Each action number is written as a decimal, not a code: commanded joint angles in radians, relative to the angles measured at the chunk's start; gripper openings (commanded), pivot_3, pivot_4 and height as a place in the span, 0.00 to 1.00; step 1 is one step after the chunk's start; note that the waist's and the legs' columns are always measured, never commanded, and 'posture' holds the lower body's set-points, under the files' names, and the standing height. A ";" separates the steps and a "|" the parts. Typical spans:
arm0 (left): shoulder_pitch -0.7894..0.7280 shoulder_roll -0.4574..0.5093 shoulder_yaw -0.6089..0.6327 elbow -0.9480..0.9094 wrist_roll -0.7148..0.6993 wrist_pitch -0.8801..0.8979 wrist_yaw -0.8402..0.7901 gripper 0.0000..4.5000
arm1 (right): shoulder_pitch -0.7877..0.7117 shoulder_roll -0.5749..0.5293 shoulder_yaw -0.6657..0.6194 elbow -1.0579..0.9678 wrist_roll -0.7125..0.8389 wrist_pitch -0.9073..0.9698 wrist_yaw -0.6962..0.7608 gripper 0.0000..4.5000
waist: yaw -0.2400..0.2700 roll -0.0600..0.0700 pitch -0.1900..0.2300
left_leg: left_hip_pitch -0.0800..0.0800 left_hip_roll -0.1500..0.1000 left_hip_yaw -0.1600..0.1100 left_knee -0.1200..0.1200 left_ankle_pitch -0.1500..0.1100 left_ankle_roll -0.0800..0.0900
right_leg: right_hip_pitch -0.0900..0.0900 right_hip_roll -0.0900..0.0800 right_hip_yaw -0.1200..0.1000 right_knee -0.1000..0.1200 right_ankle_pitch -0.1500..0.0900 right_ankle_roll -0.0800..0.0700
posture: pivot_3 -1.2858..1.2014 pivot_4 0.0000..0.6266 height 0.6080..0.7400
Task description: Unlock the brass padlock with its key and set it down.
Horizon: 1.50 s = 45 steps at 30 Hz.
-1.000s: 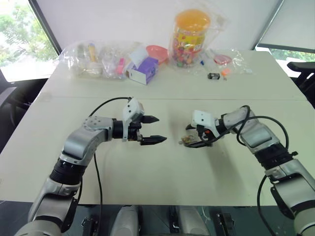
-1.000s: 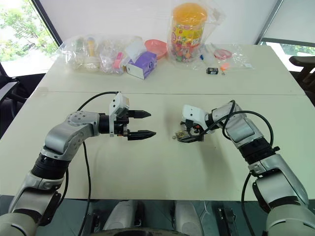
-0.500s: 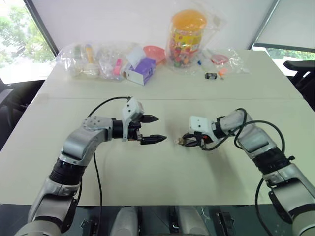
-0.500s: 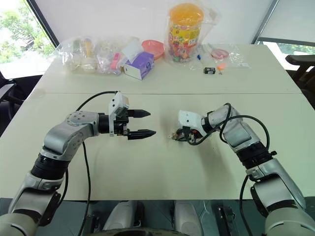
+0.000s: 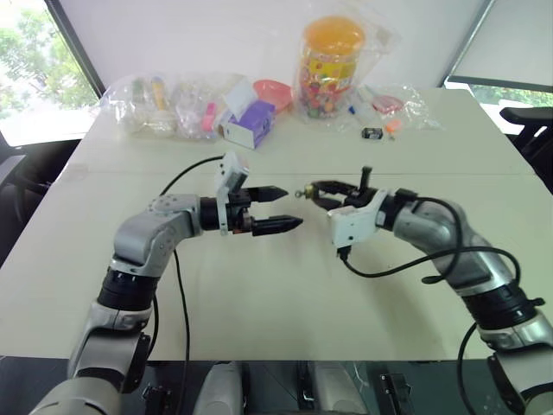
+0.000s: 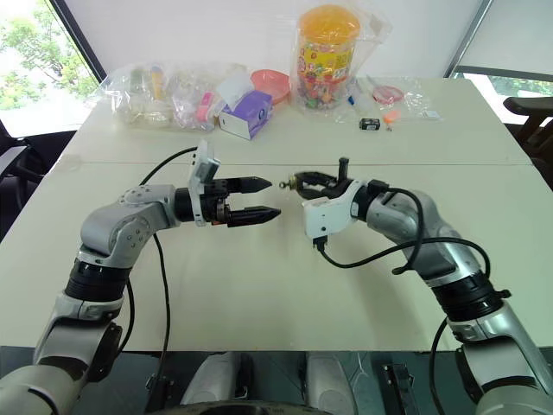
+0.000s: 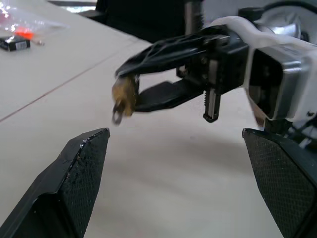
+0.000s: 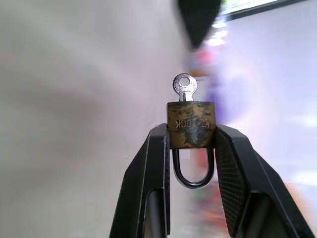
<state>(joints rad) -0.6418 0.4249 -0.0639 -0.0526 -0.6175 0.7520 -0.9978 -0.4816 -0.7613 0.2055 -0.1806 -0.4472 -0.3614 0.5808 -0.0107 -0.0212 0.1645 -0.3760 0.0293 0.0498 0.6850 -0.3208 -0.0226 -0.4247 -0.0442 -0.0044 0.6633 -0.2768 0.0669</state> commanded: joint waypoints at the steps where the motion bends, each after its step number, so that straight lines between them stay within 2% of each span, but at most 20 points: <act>1: -0.037 -0.010 0.030 0.001 -0.035 0.015 0.005 1.00 | 0.033 -0.014 -0.046 -0.073 0.014 -0.016 -0.007 0.15 | 0.000 0.000 0.000 | 0.000 0.000 0.000 0.000 0.000 0.000 | 0.000 0.000 0.000 0.000 0.000 0.000 | 0.52 0.24 1.00; 9: -0.064 -0.023 0.033 0.020 -0.055 0.029 -0.002 1.00 | 0.048 -0.003 -0.046 -0.109 0.025 -0.020 0.016 0.15 | -0.002 0.000 0.000 | 0.001 0.000 0.000 0.000 -0.002 0.004 | 0.000 0.001 0.000 0.001 0.000 0.000 | 0.52 0.24 1.00; 12: -0.055 -0.015 0.020 0.015 -0.051 0.025 -0.015 0.82 | 0.046 -0.002 -0.047 -0.105 0.018 -0.019 0.019 0.15 | -0.002 0.000 0.000 | 0.001 0.000 0.000 0.000 -0.002 0.004 | 0.000 0.001 0.000 0.000 0.000 0.000 | 0.52 0.24 1.00; 16: -0.045 -0.009 0.012 0.004 -0.032 0.019 0.004 0.38 | 0.040 0.000 -0.052 -0.113 0.025 -0.010 0.027 0.15 | -0.001 0.000 0.000 | 0.001 0.000 0.000 0.000 -0.002 0.004 | 0.000 0.001 0.000 0.000 0.000 0.000 | 0.52 0.24 1.00; 38: -0.041 -0.024 0.017 0.016 -0.026 0.001 0.011 0.38 | 0.002 0.005 -0.048 -0.119 0.056 0.008 0.070 0.15 | -0.001 0.000 0.000 | 0.001 0.000 0.000 0.000 -0.002 0.004 | 0.000 0.001 0.000 0.000 0.000 0.000 | 0.52 0.24 1.00; 41: -0.044 -0.028 0.019 0.021 -0.027 -0.003 0.012 0.20 | 0.006 0.006 -0.045 -0.117 0.053 0.007 0.072 0.15 | -0.001 0.000 0.000 | 0.001 0.000 0.000 0.000 -0.002 0.004 | 0.000 0.001 0.000 0.000 0.000 0.000 | 0.52 0.24 1.00; 43: -0.046 -0.028 0.019 0.025 -0.026 -0.005 0.012 0.01 | 0.008 0.006 -0.043 -0.118 0.052 0.009 0.074 0.15 | -0.001 0.000 0.000 | 0.001 0.000 0.000 0.000 -0.002 0.004 | 0.000 0.001 0.000 0.000 0.000 0.000 | 0.52 0.24 1.00; 45: -0.045 -0.028 0.017 0.027 -0.023 -0.008 0.011 0.01 | 0.007 0.006 -0.044 -0.118 0.052 0.010 0.075 0.15 | -0.001 0.000 0.000 | 0.001 0.000 0.000 0.000 -0.002 0.004 | 0.000 0.001 0.000 0.000 0.000 0.000 | 0.52 0.24 1.00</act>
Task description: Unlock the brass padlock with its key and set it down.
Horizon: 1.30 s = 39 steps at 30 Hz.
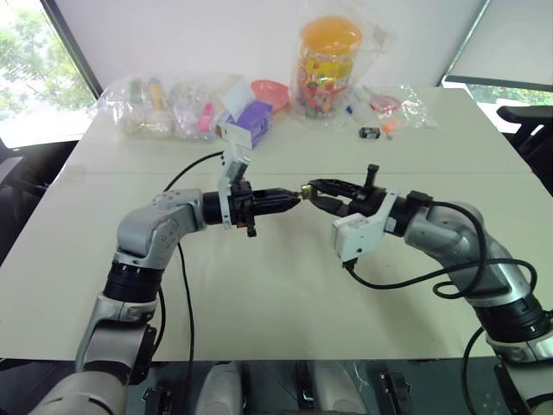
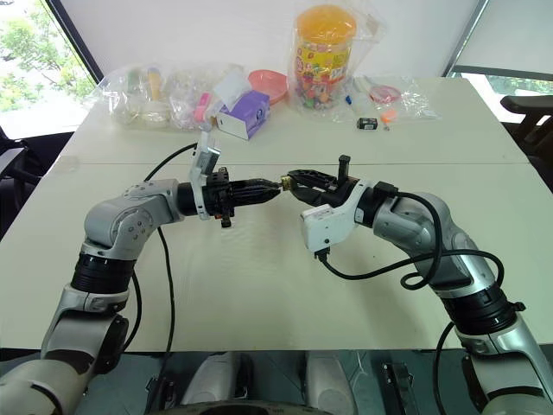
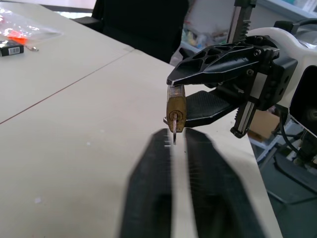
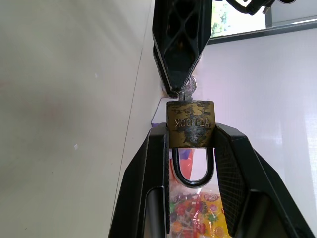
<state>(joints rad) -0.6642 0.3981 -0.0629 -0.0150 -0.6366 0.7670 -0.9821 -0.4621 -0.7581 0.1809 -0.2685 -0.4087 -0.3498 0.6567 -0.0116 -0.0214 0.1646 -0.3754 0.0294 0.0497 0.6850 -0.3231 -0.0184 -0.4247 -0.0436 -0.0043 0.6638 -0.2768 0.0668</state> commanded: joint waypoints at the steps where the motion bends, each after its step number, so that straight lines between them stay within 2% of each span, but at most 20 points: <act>1: -0.022 0.000 0.015 -0.011 -0.003 -0.024 -0.006 0.01 | -0.013 0.002 -0.020 -0.030 0.014 -0.002 0.000 0.15 | 0.000 0.000 0.000 | 0.000 0.000 0.000 0.000 0.000 0.000 | 0.000 0.000 0.000 0.000 0.000 0.000 | 0.52 0.24 1.00; 6: -0.023 0.002 0.010 -0.011 0.008 -0.036 0.000 0.01 | -0.010 0.001 -0.015 -0.036 0.016 0.000 0.008 0.15 | 0.000 0.000 0.000 | 0.000 0.000 0.000 0.000 0.000 0.000 | 0.000 0.000 0.000 0.000 0.000 0.000 | 0.52 0.24 1.00; 9: -0.017 0.021 -0.027 -0.019 0.063 -0.085 -0.016 0.01 | -0.007 0.004 -0.007 -0.044 0.035 0.008 0.031 0.15 | 0.000 0.000 0.000 | 0.000 0.000 0.000 0.000 0.000 0.000 | 0.000 0.000 0.000 0.000 0.000 0.000 | 0.52 0.24 1.00; 15: -0.008 0.064 -0.156 0.024 0.311 -0.450 -0.068 0.01 | -0.024 0.011 0.034 -0.029 0.091 0.011 0.111 0.15 | 0.001 0.000 0.000 | 0.000 0.000 0.000 0.000 0.000 0.000 | 0.000 0.001 0.000 0.000 0.000 0.000 | 0.52 0.24 1.00; 22: -0.011 0.040 -0.159 0.100 0.456 -0.879 -0.068 0.01 | -0.038 0.018 0.050 0.002 0.109 0.006 0.148 0.15 | 0.001 0.000 0.000 | 0.000 0.000 0.001 0.000 0.000 0.000 | 0.000 0.001 0.000 0.000 0.000 0.000 | 0.52 0.24 1.00; 26: -0.017 0.048 -0.160 0.107 0.488 -1.023 -0.084 0.01 | -0.045 0.018 0.053 0.024 0.106 -0.001 0.156 0.15 | 0.001 0.000 0.000 | 0.000 0.000 0.001 0.000 0.000 0.001 | 0.000 0.001 0.000 0.000 0.000 0.000 | 0.52 0.24 1.00; 28: -0.013 0.050 -0.154 0.085 0.449 -0.927 -0.092 0.01 | -0.045 0.017 0.053 0.028 0.106 -0.003 0.160 0.15 | 0.001 0.000 0.000 | 0.000 0.000 0.001 0.000 0.000 0.001 | 0.000 0.001 0.000 0.000 0.000 0.000 | 0.52 0.24 1.00; 32: 0.008 0.072 -0.132 0.011 0.290 -0.587 -0.137 0.01 | -0.044 0.015 0.050 0.034 0.103 -0.007 0.162 0.15 | 0.001 0.000 0.000 | 0.000 0.000 0.001 0.000 -0.001 0.001 | 0.000 0.001 0.000 0.000 0.000 0.000 | 0.52 0.24 1.00; 37: -0.003 0.152 -0.019 -0.077 -0.117 0.033 -0.188 0.01 | -0.057 0.007 0.044 0.053 0.091 -0.014 0.157 0.15 | -0.006 0.000 0.000 | 0.000 0.001 0.000 0.000 -0.001 0.001 | 0.000 0.001 0.000 0.000 0.000 0.000 | 0.52 0.24 1.00; 38: -0.011 0.152 0.017 -0.065 -0.185 0.107 -0.184 0.01 | -0.059 0.005 0.043 0.058 0.089 -0.018 0.155 0.15 | -0.007 0.000 0.000 | 0.000 0.001 0.000 0.000 -0.001 0.001 | 0.000 0.001 0.000 0.000 0.000 0.000 | 0.52 0.24 1.00; 39: -0.017 0.144 0.049 -0.048 -0.224 0.150 -0.164 0.06 | -0.062 0.003 0.043 0.063 0.087 -0.020 0.152 0.15 | -0.006 0.000 0.000 | 0.000 0.002 0.000 0.000 -0.001 0.001 | 0.000 0.001 0.000 0.000 0.000 0.000 | 0.52 0.24 1.00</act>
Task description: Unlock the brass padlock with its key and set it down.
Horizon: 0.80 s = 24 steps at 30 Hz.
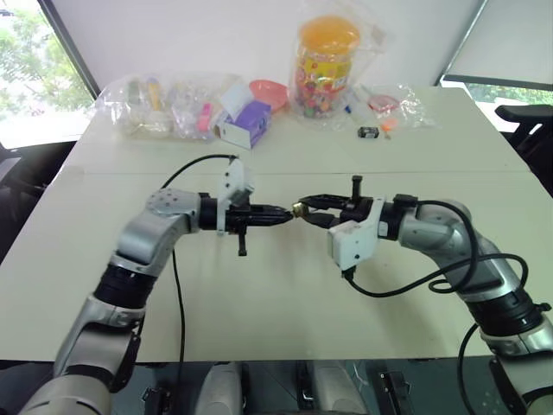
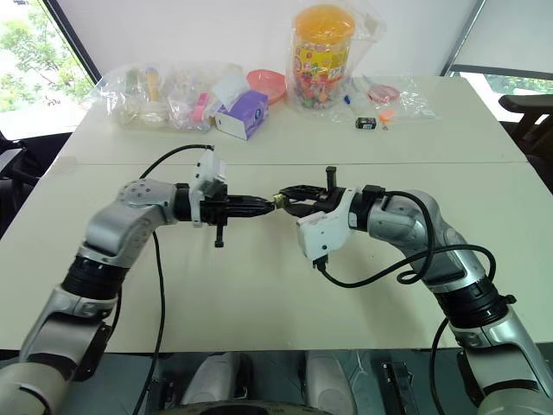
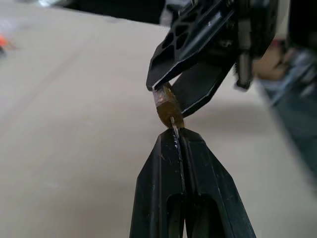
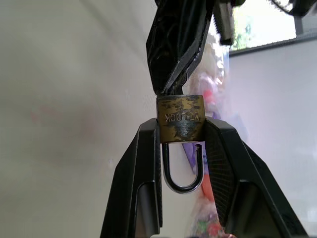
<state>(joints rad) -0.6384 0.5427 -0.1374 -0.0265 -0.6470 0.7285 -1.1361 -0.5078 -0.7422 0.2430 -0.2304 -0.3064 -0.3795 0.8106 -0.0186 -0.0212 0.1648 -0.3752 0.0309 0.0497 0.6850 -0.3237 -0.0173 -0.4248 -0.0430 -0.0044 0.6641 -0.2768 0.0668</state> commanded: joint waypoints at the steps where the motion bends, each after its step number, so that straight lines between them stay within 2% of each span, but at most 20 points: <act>1: -0.051 -0.010 0.148 -0.023 -0.237 0.224 0.015 0.12 | -0.018 -0.014 -0.018 0.028 -0.015 0.008 -0.004 0.15 | 0.002 0.000 0.000 | 0.000 0.000 0.000 0.000 0.000 0.000 | 0.000 0.000 0.000 0.000 0.000 0.000 | 0.52 0.24 1.00; 2: -0.059 -0.021 0.172 -0.013 -0.264 0.256 0.034 0.19 | -0.018 -0.015 -0.017 0.028 -0.015 0.009 -0.006 0.15 | 0.005 0.000 0.000 | 0.000 0.000 0.000 0.000 0.000 0.000 | 0.000 0.000 0.000 0.000 0.000 0.000 | 0.52 0.24 1.00; 4: -0.077 -0.040 0.214 0.006 -0.308 0.307 0.070 0.40 | -0.019 -0.017 -0.015 0.027 -0.014 0.010 -0.009 0.15 | 0.010 0.000 0.000 | 0.000 -0.001 -0.001 0.001 0.000 0.000 | 0.000 -0.001 0.000 0.000 0.000 0.000 | 0.52 0.24 1.00; 8: -0.069 -0.050 0.196 -0.017 -0.260 0.284 0.107 0.86 | -0.018 -0.016 -0.013 0.023 -0.014 0.013 -0.011 0.15 | 0.007 -0.001 0.000 | -0.001 -0.002 0.000 0.001 0.000 0.000 | 0.001 -0.001 0.000 -0.001 0.000 0.000 | 0.52 0.24 1.00; 16: -0.070 -0.119 0.141 0.010 -0.154 0.205 0.186 0.86 | -0.023 0.000 -0.012 0.009 -0.014 0.025 -0.009 0.15 | 0.005 -0.001 0.000 | 0.000 -0.001 0.000 0.001 0.002 -0.003 | 0.001 -0.001 0.000 0.000 0.000 0.000 | 0.52 0.24 1.00; 24: -0.036 -0.130 0.090 0.033 -0.071 0.159 0.194 0.86 | -0.039 0.012 -0.019 -0.003 -0.014 0.037 -0.013 0.15 | 0.006 -0.001 0.000 | 0.000 -0.001 0.000 0.001 0.002 -0.004 | 0.001 -0.001 0.000 0.000 0.000 0.000 | 0.52 0.24 1.00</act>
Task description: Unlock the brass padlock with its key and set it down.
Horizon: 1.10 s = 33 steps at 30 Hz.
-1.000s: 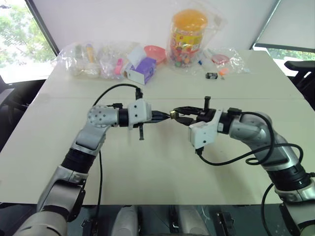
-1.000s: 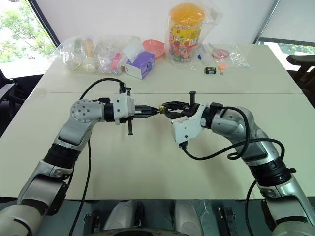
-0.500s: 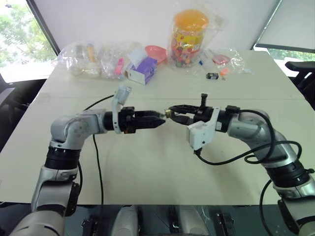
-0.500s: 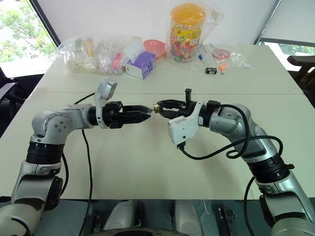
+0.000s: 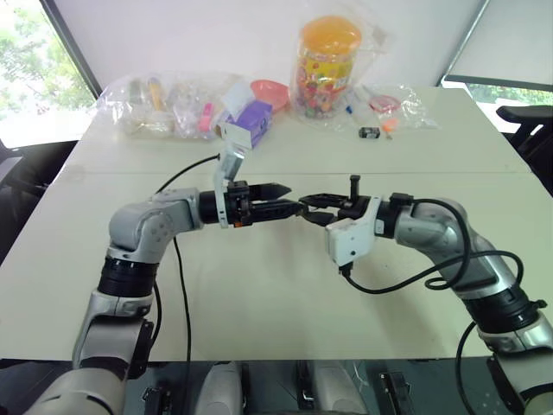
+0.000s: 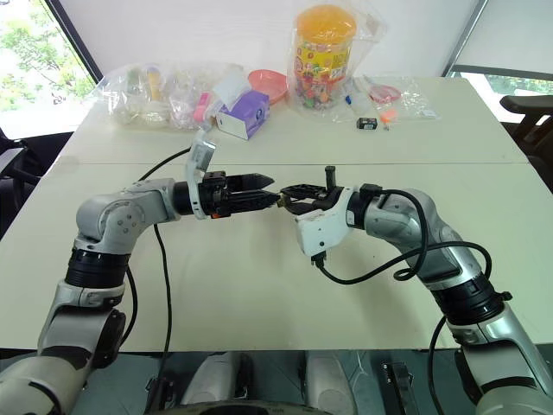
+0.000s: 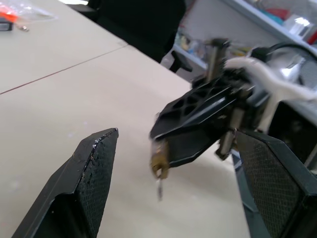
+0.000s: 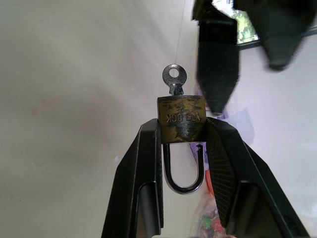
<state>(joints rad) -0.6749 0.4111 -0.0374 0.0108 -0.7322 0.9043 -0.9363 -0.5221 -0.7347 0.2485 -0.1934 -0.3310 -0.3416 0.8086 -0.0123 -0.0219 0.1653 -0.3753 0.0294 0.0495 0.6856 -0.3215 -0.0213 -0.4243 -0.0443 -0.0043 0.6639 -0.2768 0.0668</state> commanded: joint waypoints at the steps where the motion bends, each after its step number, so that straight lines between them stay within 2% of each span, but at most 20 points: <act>1: 0.006 0.001 -0.012 -0.007 0.017 -0.019 -0.009 0.86 | -0.024 0.005 -0.026 -0.044 0.011 0.001 -0.012 0.15 | 0.000 0.000 0.000 | 0.000 0.000 0.000 0.000 0.000 0.000 | 0.000 0.000 0.000 0.000 0.000 0.000 | 0.52 0.24 1.00; 10: -0.015 -0.069 -0.002 0.049 0.032 -0.040 0.026 0.86 | -0.020 0.005 -0.029 -0.068 0.013 0.018 -0.011 0.15 | 0.001 0.000 0.000 | 0.000 0.000 0.000 0.000 -0.001 0.002 | 0.000 0.000 0.000 0.000 0.000 0.000 | 0.52 0.24 1.00; 13: -0.013 -0.079 -0.001 0.051 0.031 -0.040 0.026 0.67 | -0.018 0.004 -0.030 -0.075 0.013 0.024 -0.011 0.15 | 0.001 0.000 0.000 | 0.000 0.000 0.000 0.000 -0.001 0.003 | 0.000 0.000 0.000 0.000 0.000 0.000 | 0.52 0.24 1.00; 18: -0.006 -0.082 0.000 0.048 0.033 -0.044 0.021 0.10 | -0.013 0.002 -0.030 -0.083 0.014 0.033 -0.011 0.15 | 0.001 0.000 0.000 | 0.000 0.000 0.000 0.000 -0.001 0.002 | 0.000 0.000 0.000 0.000 0.000 0.000 | 0.52 0.24 1.00; 19: -0.005 -0.082 -0.002 0.048 0.035 -0.045 0.019 0.01 | -0.013 0.002 -0.030 -0.084 0.013 0.035 -0.011 0.15 | 0.001 0.000 0.000 | 0.000 0.000 0.000 0.000 -0.001 0.002 | 0.000 0.000 0.000 0.000 0.000 0.000 | 0.52 0.24 1.00; 33: -0.011 -0.075 0.001 0.046 0.036 -0.038 0.012 0.01 | -0.011 -0.002 -0.027 -0.084 0.023 0.043 0.002 0.15 | 0.001 0.000 0.000 | 0.000 0.000 0.000 0.000 -0.001 0.002 | 0.000 0.000 0.000 0.000 0.000 0.000 | 0.52 0.24 1.00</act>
<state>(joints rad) -0.6697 0.3242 -0.0575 0.0719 -0.6977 0.8769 -0.9243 -0.5236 -0.7342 0.2466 -0.2335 -0.3295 -0.2917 0.8127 -0.0116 -0.0219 0.1653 -0.3754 0.0293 0.0496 0.6856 -0.3229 -0.0188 -0.4243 -0.0444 -0.0044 0.6638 -0.2768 0.0668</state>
